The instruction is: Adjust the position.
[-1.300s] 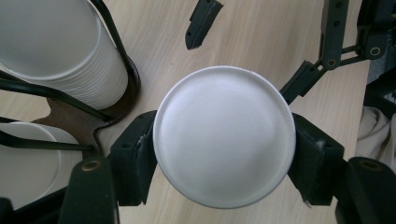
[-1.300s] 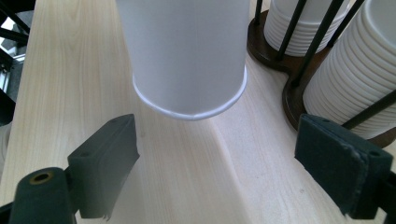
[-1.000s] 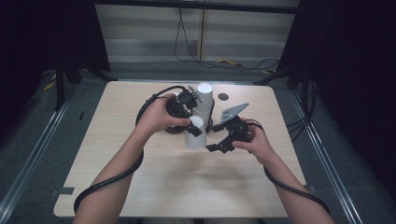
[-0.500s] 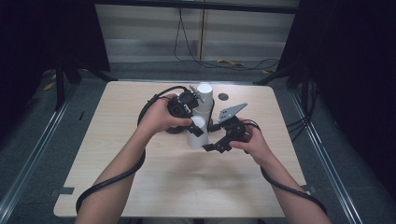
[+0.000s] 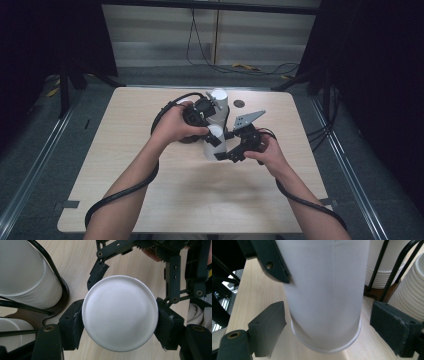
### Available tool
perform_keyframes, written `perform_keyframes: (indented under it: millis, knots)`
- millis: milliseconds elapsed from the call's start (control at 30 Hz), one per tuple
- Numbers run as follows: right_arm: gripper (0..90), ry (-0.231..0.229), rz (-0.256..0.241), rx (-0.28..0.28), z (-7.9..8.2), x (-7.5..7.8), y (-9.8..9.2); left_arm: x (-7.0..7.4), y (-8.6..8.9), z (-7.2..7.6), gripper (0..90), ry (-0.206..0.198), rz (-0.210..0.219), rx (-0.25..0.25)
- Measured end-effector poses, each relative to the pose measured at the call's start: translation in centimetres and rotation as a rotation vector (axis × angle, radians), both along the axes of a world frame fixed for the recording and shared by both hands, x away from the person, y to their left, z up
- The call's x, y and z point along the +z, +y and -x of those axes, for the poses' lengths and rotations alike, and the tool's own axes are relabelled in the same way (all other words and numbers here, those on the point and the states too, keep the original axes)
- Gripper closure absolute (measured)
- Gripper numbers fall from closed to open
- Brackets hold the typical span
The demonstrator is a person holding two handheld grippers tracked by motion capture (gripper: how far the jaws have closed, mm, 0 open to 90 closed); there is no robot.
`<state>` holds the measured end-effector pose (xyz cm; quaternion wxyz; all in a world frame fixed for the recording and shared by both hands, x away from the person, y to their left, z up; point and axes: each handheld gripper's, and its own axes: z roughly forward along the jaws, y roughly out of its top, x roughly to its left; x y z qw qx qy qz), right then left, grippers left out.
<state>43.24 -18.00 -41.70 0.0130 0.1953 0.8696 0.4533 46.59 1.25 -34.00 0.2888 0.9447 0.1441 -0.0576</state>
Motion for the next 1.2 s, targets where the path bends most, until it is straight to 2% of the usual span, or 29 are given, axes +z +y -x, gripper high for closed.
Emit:
perform_keyframes:
  millis: [367,967,1200]
  knots:
    - [12.7,-0.003,-0.027,-0.01,-0.1,-0.4,0.2,0.0,-0.2,-0.1,33.0,0.007,0.01,0.004]
    - [13.7,0.002,-0.032,-0.018,-0.1,-1.1,0.4,0.1,-0.3,-0.2,33.0,0.016,0.026,0.004]
    - [15.8,-0.012,-0.029,-0.017,0.0,-1.3,0.5,0.2,-0.4,-0.2,33.0,0.013,0.027,0.007]
